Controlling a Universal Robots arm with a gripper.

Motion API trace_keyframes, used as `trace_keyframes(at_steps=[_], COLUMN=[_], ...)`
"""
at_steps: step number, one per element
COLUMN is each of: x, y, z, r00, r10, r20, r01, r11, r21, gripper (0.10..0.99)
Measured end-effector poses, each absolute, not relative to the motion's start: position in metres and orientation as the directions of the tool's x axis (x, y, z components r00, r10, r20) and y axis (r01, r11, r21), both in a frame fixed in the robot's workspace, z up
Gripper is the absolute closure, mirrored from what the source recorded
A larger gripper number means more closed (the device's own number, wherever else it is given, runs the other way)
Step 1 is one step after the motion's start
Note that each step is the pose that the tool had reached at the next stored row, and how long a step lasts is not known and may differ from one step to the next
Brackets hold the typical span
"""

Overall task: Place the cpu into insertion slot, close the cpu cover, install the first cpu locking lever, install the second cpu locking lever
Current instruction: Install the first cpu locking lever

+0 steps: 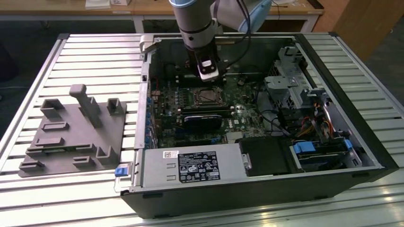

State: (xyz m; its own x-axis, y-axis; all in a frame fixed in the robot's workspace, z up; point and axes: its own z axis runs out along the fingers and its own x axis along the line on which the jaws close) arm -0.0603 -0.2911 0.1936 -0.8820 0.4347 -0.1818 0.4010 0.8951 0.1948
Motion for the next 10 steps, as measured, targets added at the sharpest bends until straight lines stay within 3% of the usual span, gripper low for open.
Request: trace_keyframes(at_steps=[10], x=[-0.0603], y=[-0.2934], z=[0.1929], r00=[-0.883], r10=[0.433], r20=[-0.182], r01=[0.4], r11=[0.896], r21=[0.194], gripper=[0.98])
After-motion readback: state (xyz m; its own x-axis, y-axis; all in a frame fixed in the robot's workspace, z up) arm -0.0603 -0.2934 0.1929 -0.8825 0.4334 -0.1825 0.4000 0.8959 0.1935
